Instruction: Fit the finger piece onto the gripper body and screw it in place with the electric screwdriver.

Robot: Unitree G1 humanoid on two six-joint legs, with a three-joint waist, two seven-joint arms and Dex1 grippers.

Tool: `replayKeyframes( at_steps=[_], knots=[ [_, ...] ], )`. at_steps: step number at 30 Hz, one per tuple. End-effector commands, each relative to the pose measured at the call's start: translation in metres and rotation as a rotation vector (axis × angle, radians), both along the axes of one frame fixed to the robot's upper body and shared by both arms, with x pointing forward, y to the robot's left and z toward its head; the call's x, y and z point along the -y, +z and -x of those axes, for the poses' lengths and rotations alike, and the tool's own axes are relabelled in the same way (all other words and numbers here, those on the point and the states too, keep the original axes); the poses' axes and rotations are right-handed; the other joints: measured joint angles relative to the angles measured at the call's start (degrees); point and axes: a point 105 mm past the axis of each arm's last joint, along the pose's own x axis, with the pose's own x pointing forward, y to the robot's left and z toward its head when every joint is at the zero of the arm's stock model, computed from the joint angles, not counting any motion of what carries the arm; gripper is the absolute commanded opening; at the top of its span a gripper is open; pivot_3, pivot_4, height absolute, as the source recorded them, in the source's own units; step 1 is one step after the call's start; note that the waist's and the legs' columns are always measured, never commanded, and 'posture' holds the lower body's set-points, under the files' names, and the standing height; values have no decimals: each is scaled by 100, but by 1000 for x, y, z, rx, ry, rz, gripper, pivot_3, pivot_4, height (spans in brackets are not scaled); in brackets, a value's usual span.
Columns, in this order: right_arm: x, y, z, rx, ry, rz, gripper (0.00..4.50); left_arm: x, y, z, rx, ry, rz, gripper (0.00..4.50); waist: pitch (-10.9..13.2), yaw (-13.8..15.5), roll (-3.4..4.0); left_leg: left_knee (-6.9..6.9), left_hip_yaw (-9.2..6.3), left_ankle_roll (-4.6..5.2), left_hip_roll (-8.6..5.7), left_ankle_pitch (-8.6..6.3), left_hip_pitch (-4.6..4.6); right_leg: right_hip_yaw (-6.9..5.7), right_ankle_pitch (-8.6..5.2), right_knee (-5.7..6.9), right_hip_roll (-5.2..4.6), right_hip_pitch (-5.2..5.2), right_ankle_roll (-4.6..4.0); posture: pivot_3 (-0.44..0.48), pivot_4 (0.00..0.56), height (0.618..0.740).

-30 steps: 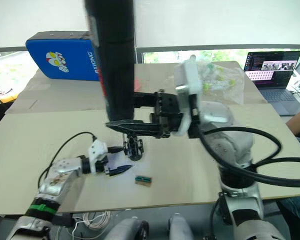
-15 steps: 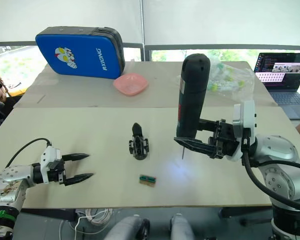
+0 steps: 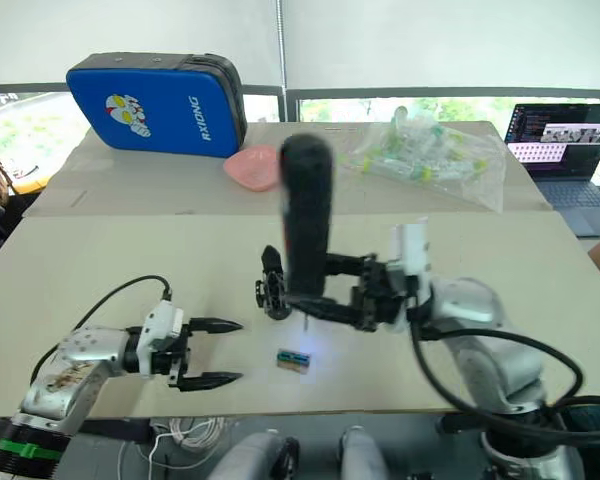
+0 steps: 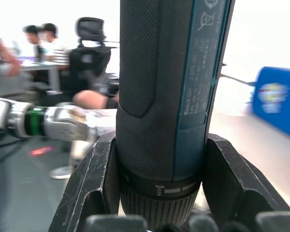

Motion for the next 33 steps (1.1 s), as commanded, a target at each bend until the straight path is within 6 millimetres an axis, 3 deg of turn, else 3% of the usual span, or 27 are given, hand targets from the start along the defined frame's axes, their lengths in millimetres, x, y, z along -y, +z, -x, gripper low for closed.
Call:
replayKeyframes(
  at_steps=[1,6,15,33],
  knots=[
    [-14,13,9,119,37,-32,1958,10,-1,3,90,-81,-75,4440,1,11,-1,0,0,0,-2,0,0,-1,1,0,0,0,1,0,150,740],
    [-22,3,7,136,55,-14,1958,26,-16,4,89,-94,-60,4440,1,-3,-1,1,1,0,-4,0,3,-1,1,0,1,-1,1,0,150,740],
    [-20,-5,7,114,57,-11,1958,49,-23,0,95,-85,-30,4440,1,-15,-2,1,0,-6,-3,4,8,-1,1,6,4,1,0,0,150,740],
    [-21,-19,3,80,49,-3,1958,48,-36,-3,42,-68,-52,4440,1,-18,-1,1,0,-6,-2,5,32,-3,1,9,6,22,0,0,150,740]
  ],
)
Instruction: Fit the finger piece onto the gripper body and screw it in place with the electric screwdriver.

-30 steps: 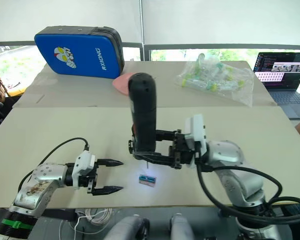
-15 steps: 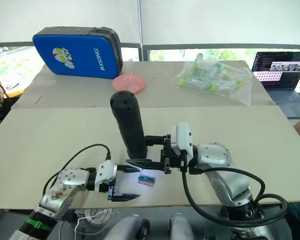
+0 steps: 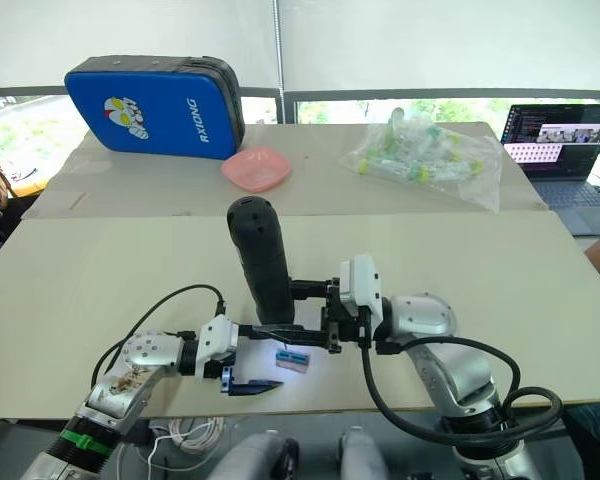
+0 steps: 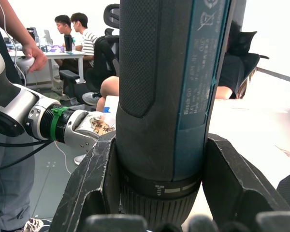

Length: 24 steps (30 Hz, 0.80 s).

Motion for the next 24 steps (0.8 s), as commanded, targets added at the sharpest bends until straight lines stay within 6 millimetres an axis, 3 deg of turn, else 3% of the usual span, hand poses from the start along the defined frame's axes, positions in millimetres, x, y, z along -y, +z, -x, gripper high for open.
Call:
replayKeyframes(
  at_steps=[1,24],
  knots=[
    [1,10,4,69,2,-41,1958,0,-6,3,-23,-10,-11,4440,0,0,0,0,0,0,0,0,0,0,0,0,0,0,0,0,150,740],
    [0,1,6,59,11,-7,1958,1,-6,1,-23,-7,-7,4440,0,1,0,0,-5,0,1,0,37,-5,-1,-6,1,51,1,0,150,740]
  ],
)
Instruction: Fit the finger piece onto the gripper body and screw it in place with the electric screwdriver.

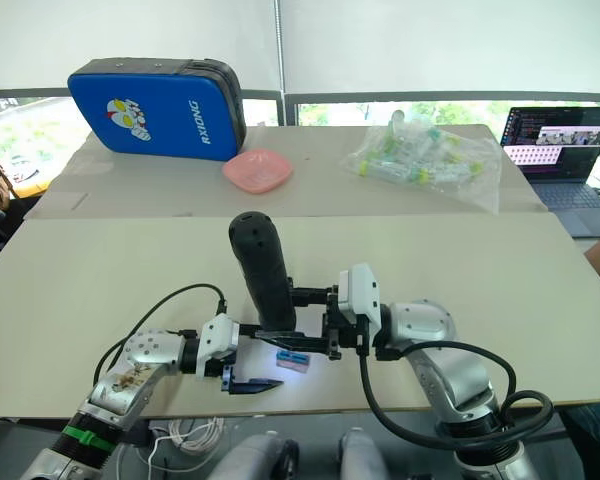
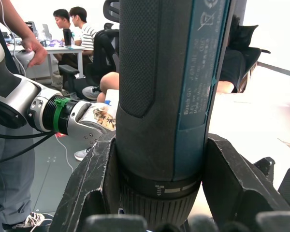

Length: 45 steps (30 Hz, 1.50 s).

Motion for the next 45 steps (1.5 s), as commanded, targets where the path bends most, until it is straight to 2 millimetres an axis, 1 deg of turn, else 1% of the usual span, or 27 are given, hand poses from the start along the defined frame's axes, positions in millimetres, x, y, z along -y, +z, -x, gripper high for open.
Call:
replayKeyframes(
  at_steps=[1,31,45],
  knots=[
    [0,11,4,60,15,-26,1958,1,-4,4,-20,-2,-9,4440,0,0,0,0,0,0,0,0,0,0,0,0,0,0,0,0,150,740],
    [-1,12,-1,68,2,-26,1958,3,-1,3,-23,5,-2,4440,0,0,0,0,-1,0,0,0,0,-1,0,-1,0,2,1,0,150,740],
    [-2,8,-4,63,-9,2,1958,3,-1,2,-19,9,1,4440,0,0,0,0,-1,0,0,0,0,-1,0,-1,0,1,1,0,150,740]
  ],
)
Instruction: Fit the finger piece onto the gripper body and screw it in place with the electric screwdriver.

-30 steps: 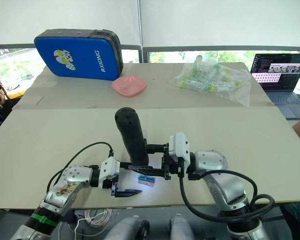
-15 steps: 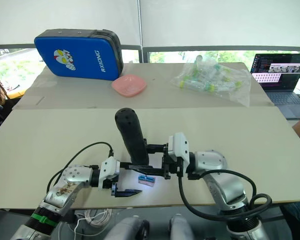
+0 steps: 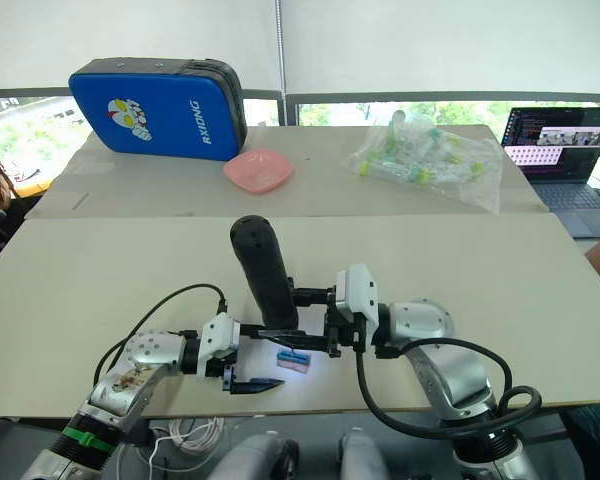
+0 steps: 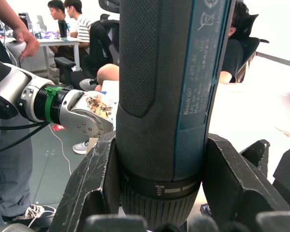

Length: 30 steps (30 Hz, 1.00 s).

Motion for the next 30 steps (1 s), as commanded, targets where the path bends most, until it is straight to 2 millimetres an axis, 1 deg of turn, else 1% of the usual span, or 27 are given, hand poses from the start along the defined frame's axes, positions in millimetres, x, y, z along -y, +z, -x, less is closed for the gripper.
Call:
replayKeyframes(
  at_steps=[1,22,30],
  knots=[
    [-3,14,3,69,18,-31,1958,2,-2,2,-6,-7,-4,4440,0,0,0,0,0,0,0,0,0,0,0,0,0,0,0,0,150,740],
    [-3,10,0,63,1,0,1958,2,-2,3,-6,-7,-1,4440,0,0,0,0,0,0,0,0,0,0,0,0,0,0,0,0,150,740],
    [-3,10,2,104,20,20,1958,1,-2,2,-6,-6,-2,4440,0,0,0,0,0,0,0,0,0,-2,0,0,0,0,0,0,150,740]
  ],
)
